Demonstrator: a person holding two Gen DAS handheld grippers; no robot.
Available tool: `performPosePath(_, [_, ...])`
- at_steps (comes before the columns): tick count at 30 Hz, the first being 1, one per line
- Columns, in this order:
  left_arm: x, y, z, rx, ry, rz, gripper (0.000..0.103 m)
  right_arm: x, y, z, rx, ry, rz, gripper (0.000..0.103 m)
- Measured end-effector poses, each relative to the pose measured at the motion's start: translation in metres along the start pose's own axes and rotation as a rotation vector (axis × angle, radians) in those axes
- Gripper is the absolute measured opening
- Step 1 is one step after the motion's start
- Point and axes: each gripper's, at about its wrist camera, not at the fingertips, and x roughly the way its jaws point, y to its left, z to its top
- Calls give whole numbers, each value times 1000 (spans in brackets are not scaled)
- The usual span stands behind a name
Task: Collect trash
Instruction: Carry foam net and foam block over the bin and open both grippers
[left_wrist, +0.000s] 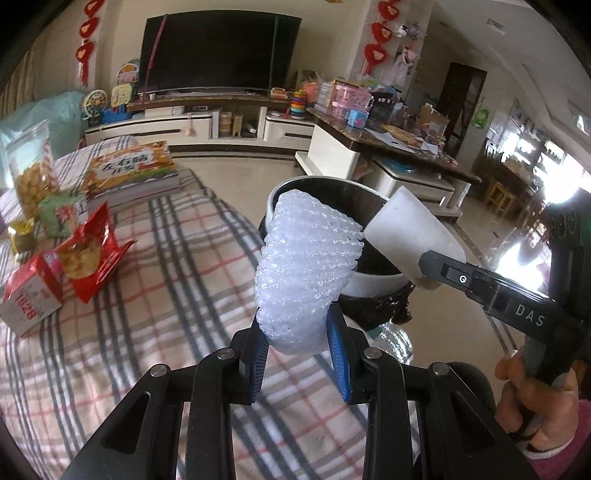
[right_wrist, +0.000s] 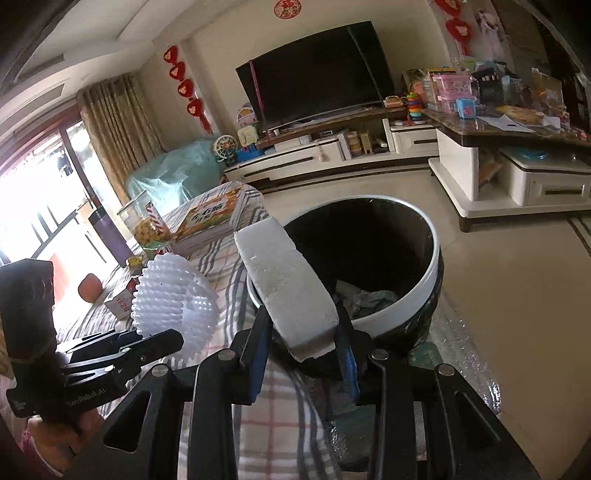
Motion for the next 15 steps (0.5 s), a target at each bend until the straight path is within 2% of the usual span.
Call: performPosePath(15, [23,-12,27,22,3,-1,29,9,-22,18,31,19,-6,34])
